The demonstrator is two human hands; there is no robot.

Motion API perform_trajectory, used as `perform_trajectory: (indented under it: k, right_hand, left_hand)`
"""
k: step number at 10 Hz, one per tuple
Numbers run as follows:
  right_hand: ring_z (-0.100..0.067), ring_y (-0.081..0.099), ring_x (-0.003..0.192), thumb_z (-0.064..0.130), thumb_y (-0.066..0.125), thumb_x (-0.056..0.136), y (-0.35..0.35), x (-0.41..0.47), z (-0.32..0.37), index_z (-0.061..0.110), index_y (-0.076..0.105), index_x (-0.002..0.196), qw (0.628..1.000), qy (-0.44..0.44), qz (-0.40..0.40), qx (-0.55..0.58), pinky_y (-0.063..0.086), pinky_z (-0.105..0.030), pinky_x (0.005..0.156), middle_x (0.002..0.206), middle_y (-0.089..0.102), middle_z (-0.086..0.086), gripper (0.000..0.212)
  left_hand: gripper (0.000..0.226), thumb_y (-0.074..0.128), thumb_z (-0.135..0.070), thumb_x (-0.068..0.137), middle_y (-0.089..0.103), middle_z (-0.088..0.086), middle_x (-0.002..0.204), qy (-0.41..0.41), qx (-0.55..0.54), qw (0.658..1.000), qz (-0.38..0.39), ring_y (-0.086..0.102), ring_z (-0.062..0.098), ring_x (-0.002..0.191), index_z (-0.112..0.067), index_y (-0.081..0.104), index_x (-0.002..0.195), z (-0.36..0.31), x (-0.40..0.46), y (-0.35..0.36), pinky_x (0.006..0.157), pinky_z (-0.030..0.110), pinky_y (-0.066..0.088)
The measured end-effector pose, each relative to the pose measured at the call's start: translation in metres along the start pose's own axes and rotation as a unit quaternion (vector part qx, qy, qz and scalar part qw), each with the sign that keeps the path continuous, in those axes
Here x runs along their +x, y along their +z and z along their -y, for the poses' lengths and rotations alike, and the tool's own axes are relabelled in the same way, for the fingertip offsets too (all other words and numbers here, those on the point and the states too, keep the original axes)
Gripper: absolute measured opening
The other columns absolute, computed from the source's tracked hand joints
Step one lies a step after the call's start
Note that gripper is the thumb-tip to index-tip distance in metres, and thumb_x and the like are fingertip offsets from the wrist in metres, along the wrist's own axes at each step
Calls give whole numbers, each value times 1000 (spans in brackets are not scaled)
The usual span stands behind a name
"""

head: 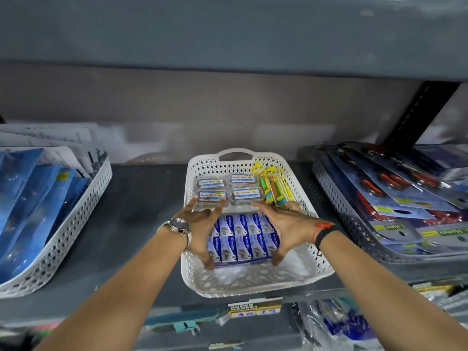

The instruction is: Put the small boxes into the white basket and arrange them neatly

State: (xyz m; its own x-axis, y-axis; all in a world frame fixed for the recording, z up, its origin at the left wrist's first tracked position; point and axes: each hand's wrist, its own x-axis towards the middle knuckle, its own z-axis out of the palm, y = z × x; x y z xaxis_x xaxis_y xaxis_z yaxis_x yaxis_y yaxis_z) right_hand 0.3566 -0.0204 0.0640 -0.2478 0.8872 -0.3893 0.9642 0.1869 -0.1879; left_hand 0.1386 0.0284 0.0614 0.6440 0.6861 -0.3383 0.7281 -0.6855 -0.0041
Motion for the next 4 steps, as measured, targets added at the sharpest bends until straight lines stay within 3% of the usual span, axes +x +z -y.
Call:
perform_trajectory:
  k: [2, 4]
  right_hand:
    - [-24, 32, 132, 43, 84, 46, 8, 2, -2, 33, 5, 137, 1000, 16, -12, 17, 16, -44, 109, 146, 33, -6, 121]
    - [-18, 7, 142, 48, 79, 56, 1, -11, 4, 30, -15, 141, 999, 12, -7, 50, -11, -48, 115, 156, 6, -4, 127]
  left_hand:
    - [132, 70, -64, 53, 17, 8, 153, -24, 19, 999, -14, 10, 21, 141, -12, -17, 138, -2, -3, 6, 112, 39, -13]
    - [118, 66, -56, 65, 12, 11, 154, -27, -28, 999, -19, 8, 20, 142, -12, -17, 138, -12, -16, 5, 112, 41, -13]
